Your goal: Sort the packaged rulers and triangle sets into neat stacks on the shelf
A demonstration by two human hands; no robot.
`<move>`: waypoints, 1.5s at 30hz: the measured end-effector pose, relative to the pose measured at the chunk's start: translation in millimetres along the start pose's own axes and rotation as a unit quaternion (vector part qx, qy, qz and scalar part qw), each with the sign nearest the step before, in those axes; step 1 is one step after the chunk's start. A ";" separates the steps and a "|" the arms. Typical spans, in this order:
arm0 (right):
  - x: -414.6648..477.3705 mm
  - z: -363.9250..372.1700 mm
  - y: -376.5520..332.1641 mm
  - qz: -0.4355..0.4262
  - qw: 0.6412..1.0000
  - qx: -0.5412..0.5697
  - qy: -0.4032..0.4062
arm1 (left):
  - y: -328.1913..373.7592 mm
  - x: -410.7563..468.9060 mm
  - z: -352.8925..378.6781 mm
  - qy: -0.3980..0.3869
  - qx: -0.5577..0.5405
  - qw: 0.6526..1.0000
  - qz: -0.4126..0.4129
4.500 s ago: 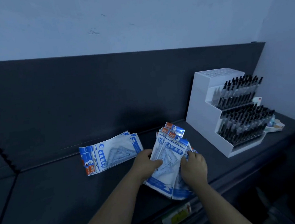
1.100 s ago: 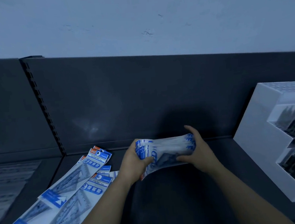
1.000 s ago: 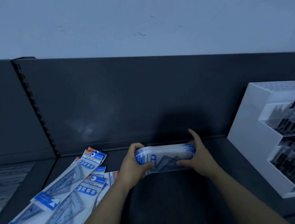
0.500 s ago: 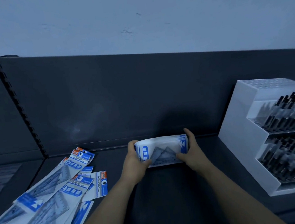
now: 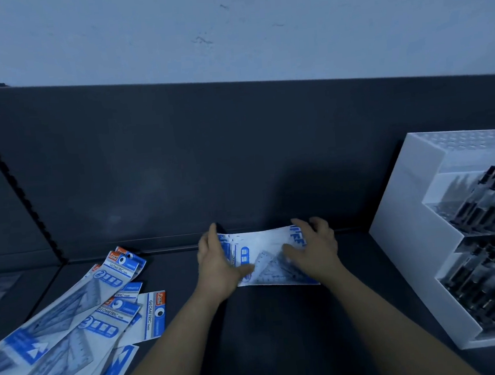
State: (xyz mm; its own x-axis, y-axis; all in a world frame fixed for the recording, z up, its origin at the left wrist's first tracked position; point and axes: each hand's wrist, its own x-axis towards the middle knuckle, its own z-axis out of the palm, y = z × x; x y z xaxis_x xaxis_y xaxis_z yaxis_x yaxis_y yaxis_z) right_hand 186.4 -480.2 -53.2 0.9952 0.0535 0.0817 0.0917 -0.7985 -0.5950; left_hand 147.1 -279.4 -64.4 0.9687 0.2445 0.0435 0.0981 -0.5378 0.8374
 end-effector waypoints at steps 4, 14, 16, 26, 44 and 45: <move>-1.4 10.3 -11.6 -0.117 0.979 -0.166 -0.021 | 6.3 -9.1 7.6 0.045 0.212 0.970 0.108; -32.5 35.7 2.2 -0.153 0.961 -0.224 -0.056 | -9.5 -40.1 16.6 -0.077 0.393 0.909 0.117; -42.8 35.4 3.6 -0.155 0.959 -0.227 -0.065 | -12.4 -47.7 16.4 -0.088 0.408 0.902 0.113; -76.0 31.3 -17.1 -0.129 0.975 -0.175 -0.047 | -12.0 -69.7 -21.3 -0.023 0.325 0.942 0.085; -122.8 138.4 -206.6 -0.132 0.983 -0.070 -0.105 | -131.3 -40.4 -237.9 -0.033 0.265 0.956 -0.125; -123.4 143.9 -212.1 -0.126 0.985 -0.067 -0.099 | -135.5 -36.4 -242.5 -0.030 0.218 0.967 -0.127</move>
State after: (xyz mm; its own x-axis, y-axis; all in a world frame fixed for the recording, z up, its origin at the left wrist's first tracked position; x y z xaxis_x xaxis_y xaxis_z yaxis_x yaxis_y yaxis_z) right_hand 48.9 -231.2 -52.1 0.9293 0.3661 0.0481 0.3453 -0.8155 -0.4644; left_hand 43.2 -19.7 -47.3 0.9106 0.3738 -0.1765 0.4096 -0.7582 0.5073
